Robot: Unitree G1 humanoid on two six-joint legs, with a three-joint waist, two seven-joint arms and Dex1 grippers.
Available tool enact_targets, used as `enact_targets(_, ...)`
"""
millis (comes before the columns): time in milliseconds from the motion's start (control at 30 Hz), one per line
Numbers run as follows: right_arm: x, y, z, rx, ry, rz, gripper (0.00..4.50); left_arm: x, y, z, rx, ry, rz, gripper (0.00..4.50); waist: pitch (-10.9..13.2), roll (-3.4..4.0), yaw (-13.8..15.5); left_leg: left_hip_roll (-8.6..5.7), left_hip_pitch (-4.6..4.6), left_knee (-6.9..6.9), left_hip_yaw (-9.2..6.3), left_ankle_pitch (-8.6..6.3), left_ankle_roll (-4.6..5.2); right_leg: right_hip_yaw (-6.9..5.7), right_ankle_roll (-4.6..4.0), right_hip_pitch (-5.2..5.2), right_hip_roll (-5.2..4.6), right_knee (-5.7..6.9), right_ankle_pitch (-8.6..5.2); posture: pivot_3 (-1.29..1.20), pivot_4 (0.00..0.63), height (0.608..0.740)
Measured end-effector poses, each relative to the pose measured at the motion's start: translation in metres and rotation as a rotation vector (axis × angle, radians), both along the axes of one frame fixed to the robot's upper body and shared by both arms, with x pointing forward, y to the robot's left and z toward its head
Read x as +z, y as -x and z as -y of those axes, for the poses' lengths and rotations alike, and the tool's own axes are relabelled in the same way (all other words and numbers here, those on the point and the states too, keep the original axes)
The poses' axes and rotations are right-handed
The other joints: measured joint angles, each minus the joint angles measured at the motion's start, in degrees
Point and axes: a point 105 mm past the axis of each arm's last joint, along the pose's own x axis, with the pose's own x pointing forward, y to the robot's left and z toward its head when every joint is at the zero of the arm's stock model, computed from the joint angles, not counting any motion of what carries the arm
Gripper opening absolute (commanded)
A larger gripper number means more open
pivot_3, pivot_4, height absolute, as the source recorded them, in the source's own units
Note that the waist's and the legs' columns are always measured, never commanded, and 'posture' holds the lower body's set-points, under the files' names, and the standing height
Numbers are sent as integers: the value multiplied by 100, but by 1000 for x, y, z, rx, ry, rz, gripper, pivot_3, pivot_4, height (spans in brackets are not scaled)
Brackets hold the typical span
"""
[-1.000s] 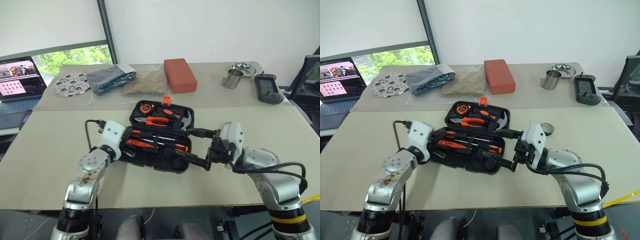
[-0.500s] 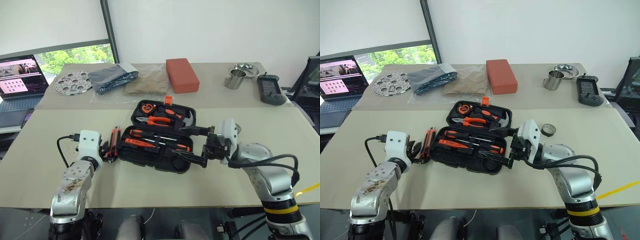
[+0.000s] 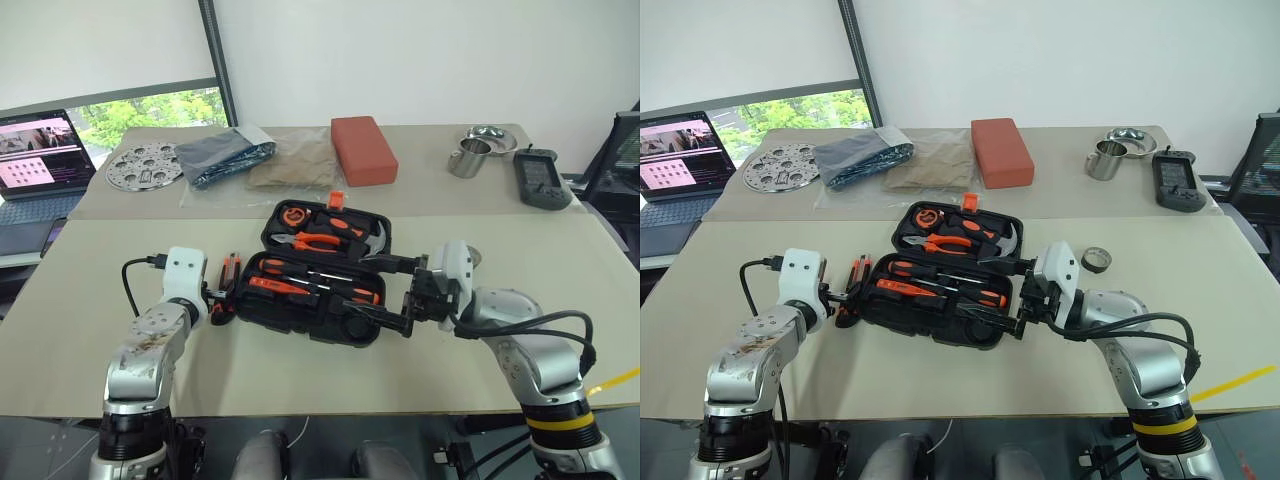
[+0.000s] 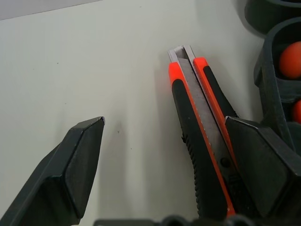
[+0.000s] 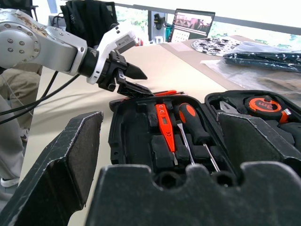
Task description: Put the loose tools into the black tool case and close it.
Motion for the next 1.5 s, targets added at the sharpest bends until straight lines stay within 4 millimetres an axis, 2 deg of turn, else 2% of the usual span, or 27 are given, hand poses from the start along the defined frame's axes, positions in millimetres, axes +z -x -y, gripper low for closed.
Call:
enact_targets(267, -2, 2, 0, -6, 1, -3, 4500, -1, -1, 8, -45, -8, -18, 4406, 0, 1, 4, -2, 0, -1, 0, 0, 0, 0, 0, 1, -3, -3, 0, 0, 150, 740)
enact_targets(467, -3, 2, 1, -15, 2, -6, 4500, -6, 4, 24, -125, -18, -35, 4406, 0, 0, 50, -10, -3, -2, 0, -2, 2, -2, 0, 2, -12, -10, 0, 0, 150, 740)
enact_targets(833, -3, 2, 1, -15, 3, -2, 4500, -14, 8, 27, -105, 17, -69, 4406, -1, 1, 65, -10, -6, -7, -4, -4, 5, -5, 1, 7, -12, -28, 0, 0, 150, 740)
enact_targets(867, -3, 2, 1, -14, 3, -1, 4500, -15, 8, 29, -101, 33, -70, 3860, -1, 1, 66, -10, -5, -7, -4, -4, 5, -6, 1, 8, -12, -28, 0, 0, 150, 740)
enact_targets(900, -2, 3, 1, -14, 3, 0, 4500, -16, 8, 30, -99, 47, -74, 3671, -1, 1, 67, -10, -5, -6, -5, -4, 5, -6, 1, 8, -12, -28, 0, 0, 150, 740)
enact_targets(967, -2, 3, 0, -12, 3, 4, 4500, -17, 9, 33, -102, 60, -79, 2774, -1, 1, 64, -10, -5, -7, -5, -4, 5, -6, 1, 8, -11, -29, 1, 0, 150, 740)
enact_targets(1067, -1, 4, 0, -10, 5, 7, 4500, -17, 9, 34, -98, 65, -77, 1765, -1, 1, 53, -8, -4, -7, -5, -4, 5, -5, 1, 8, -8, -29, 1, 0, 150, 740)
enact_targets(1233, 0, 4, 0, -11, 4, 8, 4500, -17, 8, 31, -104, 65, -35, 1755, -1, 2, 24, -4, -2, -9, -5, -3, 4, -5, 0, 8, -6, -29, 1, 0, 150, 740)
enact_targets(1333, 1, 3, 1, -16, -2, 11, 4500, -16, 7, 24, -202, 58, 49, 1755, 1, 1, -3, 0, -4, -15, -3, -4, 1, -5, -3, 5, -6, -34, 3, 0, 150, 740)
enact_targets(1400, 2, 3, 3, -23, -6, 15, 4500, -9, 6, 17, -266, 63, 111, 1755, 3, -1, -5, 4, -8, -18, -2, -4, 0, -7, -6, 2, -7, -39, 4, 0, 150, 740)
enact_targets(1500, 3, 2, 7, -28, 4, 19, 4500, 12, 0, 3, -400, 36, 208, 1755, 5, -2, -2, 4, -10, -29, 2, -3, -2, -8, -10, -5, -8, -45, 6, 0, 150, 740)
